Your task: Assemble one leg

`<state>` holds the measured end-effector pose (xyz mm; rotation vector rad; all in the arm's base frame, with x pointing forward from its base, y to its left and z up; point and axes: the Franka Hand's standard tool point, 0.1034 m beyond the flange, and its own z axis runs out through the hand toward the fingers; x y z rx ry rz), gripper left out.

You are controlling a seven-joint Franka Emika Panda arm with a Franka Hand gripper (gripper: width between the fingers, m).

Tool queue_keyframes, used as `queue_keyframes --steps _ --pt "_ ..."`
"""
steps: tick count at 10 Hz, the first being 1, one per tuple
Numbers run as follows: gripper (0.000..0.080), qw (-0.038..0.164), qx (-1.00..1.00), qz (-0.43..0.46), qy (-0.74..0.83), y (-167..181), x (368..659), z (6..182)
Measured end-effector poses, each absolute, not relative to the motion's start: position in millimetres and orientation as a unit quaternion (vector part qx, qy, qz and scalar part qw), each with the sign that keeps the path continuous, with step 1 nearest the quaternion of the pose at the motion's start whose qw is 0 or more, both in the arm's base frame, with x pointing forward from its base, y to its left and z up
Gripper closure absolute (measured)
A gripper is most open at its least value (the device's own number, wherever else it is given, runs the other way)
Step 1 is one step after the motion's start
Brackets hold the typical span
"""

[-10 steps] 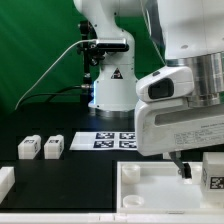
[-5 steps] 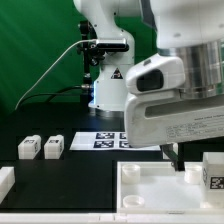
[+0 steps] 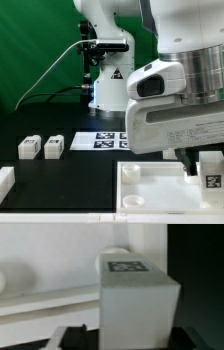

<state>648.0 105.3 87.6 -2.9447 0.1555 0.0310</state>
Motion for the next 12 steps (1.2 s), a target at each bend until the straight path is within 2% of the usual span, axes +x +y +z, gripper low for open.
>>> queue_keyframes --steps 4,7,9,12 --pt "0.0509 0.096 -0.992 0.013 0.081 105 648 87.5" --pt "0.0509 0.081 -0.934 0.029 0.347 99 643 85.8" --pt "0.0507 0.084 -0.876 0.043 0.472 97 643 85.1" --pt "0.0506 0.072 -0.796 0.063 0.597 95 640 84.4"
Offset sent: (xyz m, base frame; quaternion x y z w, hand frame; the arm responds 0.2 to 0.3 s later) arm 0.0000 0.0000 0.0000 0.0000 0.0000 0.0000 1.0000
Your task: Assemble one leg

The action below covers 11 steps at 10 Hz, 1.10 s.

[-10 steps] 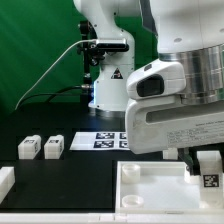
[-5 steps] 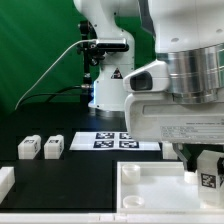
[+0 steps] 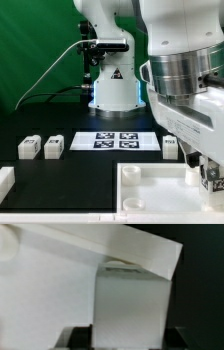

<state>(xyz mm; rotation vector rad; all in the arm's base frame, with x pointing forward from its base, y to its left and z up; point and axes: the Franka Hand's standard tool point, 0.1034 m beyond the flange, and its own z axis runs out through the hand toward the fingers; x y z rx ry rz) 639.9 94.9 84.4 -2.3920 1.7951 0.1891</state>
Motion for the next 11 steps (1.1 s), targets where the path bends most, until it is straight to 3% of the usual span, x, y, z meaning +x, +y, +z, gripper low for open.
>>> queue_keyframes --steps 1,2,3,4,5,6,11 --pt "0.0408 0.073 -0.806 0.062 0.584 95 640 83.9" --pt "0.0408 0.074 -0.807 0.062 0.583 95 640 83.6" --pt "0.0231 0.074 -0.808 0.062 0.581 95 640 83.5" --pt "0.0231 0.075 -0.828 0.059 0.552 96 639 83.2" --pt "0.0167 0.080 -0.865 0.056 0.493 104 638 83.4" --pt "0.0154 0.087 -0.902 0.050 0.419 110 638 84.2" --pt "0.0151 0.092 -0.986 0.024 0.133 114 637 84.7"
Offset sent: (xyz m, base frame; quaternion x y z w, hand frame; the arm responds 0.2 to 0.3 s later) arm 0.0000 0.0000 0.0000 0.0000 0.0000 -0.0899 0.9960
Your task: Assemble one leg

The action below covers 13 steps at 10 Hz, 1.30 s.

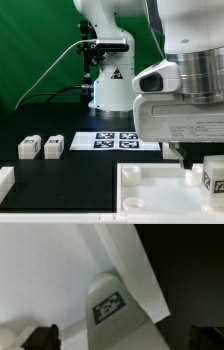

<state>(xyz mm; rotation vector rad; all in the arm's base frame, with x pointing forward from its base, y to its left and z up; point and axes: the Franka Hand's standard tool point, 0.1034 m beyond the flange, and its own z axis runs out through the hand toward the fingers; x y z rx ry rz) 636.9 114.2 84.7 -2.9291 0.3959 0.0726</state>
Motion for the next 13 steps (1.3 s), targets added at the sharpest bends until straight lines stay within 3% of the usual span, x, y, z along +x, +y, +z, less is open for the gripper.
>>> queue_keyframes --steps 1,3,4,5,7,10,12,13 --pt "0.0151 0.089 -0.988 0.026 0.126 114 636 81.3" --pt "0.0372 0.089 -0.984 0.028 0.149 114 636 81.6" --pt "0.0372 0.088 -0.978 0.031 0.184 114 636 81.3" --pt "0.0501 0.086 -0.969 0.035 0.227 113 636 81.1" --pt "0.0501 0.079 -0.928 0.047 0.360 113 635 81.3" --pt "0.0504 0.050 -0.778 0.067 0.622 125 631 82.9" --pt "0.0505 0.052 -0.668 0.076 0.739 125 634 80.4" --pt "0.0505 0.058 -0.695 0.067 0.713 124 635 79.6"
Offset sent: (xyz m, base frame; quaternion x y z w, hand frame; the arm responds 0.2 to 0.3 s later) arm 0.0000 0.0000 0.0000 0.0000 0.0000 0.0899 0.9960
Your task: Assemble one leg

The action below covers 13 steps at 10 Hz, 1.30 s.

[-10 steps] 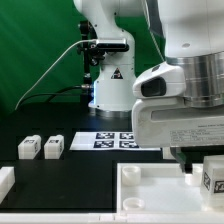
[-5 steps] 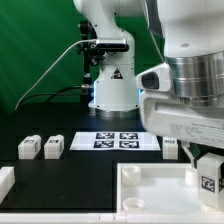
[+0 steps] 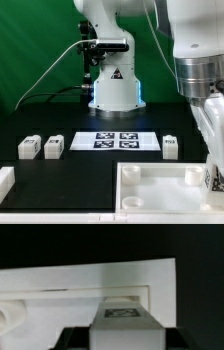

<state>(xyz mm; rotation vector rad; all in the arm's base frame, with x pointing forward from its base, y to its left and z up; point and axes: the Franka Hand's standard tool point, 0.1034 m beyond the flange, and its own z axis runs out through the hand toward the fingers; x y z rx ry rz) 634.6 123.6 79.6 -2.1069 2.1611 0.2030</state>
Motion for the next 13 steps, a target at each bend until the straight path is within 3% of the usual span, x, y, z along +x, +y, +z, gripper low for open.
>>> queue_keyframes --steps 2,3,4,7,10,11,12,13 --pt "0.0505 0.061 -0.727 0.065 0.681 124 634 78.0" --pt "0.0322 0.063 -0.776 0.061 0.625 123 632 75.1" --pt "0.0209 0.068 -0.825 0.056 0.558 122 631 74.9" --pt "0.0153 0.071 -0.913 0.041 0.399 122 630 76.5" --pt "0.0151 0.054 -0.986 0.025 0.154 110 633 77.2" --pt "0.0151 0.050 -0.989 0.022 0.136 111 633 77.5" --pt "0.0231 0.051 -0.986 0.024 0.159 111 633 77.2" --pt "0.0413 0.051 -0.986 0.024 0.158 111 633 77.1"
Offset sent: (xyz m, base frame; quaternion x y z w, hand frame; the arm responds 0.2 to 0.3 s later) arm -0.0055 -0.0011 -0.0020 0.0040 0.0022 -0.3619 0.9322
